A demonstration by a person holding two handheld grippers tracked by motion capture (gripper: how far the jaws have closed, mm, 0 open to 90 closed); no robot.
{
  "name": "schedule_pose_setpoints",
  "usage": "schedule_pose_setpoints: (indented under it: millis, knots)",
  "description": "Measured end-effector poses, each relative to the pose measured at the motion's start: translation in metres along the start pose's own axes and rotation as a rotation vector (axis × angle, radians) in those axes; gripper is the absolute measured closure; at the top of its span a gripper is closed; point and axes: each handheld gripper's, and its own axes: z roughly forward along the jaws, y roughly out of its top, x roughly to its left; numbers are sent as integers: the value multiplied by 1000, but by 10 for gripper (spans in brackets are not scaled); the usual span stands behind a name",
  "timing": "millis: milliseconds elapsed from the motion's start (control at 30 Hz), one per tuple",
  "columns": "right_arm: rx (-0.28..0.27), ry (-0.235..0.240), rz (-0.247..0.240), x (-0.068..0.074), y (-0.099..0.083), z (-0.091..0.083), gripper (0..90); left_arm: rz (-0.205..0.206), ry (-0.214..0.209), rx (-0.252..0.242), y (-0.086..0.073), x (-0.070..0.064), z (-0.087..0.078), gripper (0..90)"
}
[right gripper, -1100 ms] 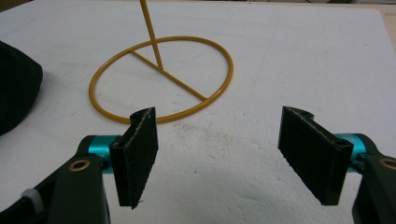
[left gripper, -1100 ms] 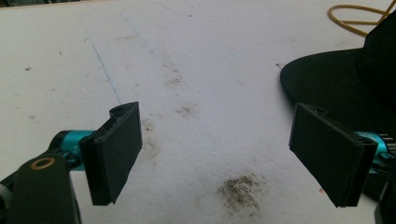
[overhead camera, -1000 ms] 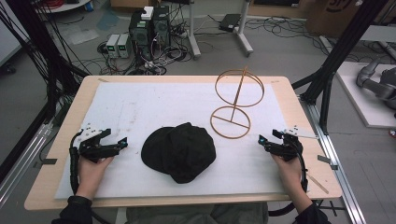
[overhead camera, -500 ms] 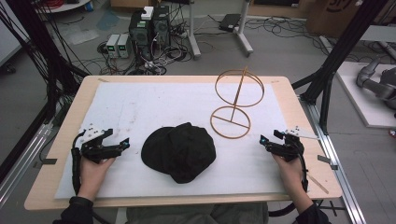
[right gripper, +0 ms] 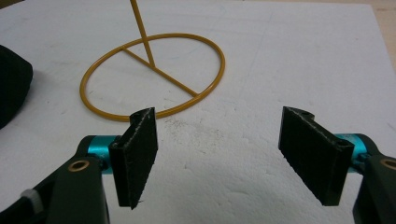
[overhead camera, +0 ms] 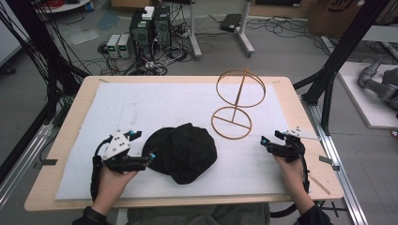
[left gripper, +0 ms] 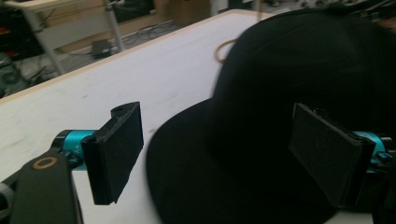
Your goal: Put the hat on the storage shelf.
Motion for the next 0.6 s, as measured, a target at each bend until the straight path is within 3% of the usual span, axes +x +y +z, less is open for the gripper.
schedule_pose_setpoints:
  millis: [100,267,567,600]
  knots:
    - [-1,0,-2,0,0,0,278,45,-62,-11,7,-22,5,192]
    - [-2,1,-6,0,0,0,278,62,-105,18,7,-36,13,223]
    - [4,-1,-8,1,0,1,278,98,-77,98,4,-44,24,272]
    - [2,-2,-12,1,0,1,278,105,-68,119,3,-46,28,311]
